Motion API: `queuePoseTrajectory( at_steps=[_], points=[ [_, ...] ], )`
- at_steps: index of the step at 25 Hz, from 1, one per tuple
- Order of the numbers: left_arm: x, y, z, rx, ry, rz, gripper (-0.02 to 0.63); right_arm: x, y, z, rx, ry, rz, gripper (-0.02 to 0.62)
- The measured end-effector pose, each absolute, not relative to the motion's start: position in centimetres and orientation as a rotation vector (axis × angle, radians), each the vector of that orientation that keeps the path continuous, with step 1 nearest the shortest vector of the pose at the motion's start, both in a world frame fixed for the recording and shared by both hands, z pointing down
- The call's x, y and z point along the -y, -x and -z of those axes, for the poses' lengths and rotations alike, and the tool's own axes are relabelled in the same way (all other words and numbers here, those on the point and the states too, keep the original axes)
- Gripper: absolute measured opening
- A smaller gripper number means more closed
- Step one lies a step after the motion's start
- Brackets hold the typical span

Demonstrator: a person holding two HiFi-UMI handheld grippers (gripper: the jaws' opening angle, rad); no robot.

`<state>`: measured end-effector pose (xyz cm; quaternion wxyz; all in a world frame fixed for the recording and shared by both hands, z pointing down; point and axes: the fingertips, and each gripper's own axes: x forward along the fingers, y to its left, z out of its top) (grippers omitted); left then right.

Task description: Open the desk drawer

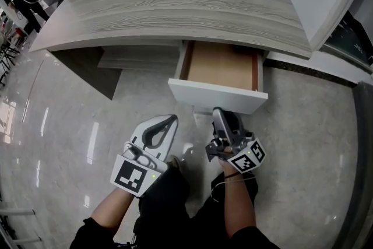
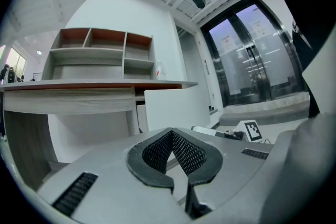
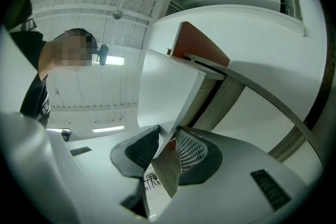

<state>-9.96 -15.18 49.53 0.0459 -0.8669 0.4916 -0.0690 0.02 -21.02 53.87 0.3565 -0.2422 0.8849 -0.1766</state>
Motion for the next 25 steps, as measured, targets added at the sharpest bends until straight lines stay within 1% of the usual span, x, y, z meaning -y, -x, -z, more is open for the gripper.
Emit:
queuePoseTrajectory(
  at_steps=[14,25],
  points=[
    [15.2,10.3,-50.2,-1.512,2.649,0.238,0.005,21.1,0.0,-55.9,-2.358,0.586,0.421,0.097],
    [15.7,11.7,-51.2,-1.544,2.635,0.274,0.005,22.4,0.2,-59.5,-2.455,0.595,0.426,0.101]
  ],
)
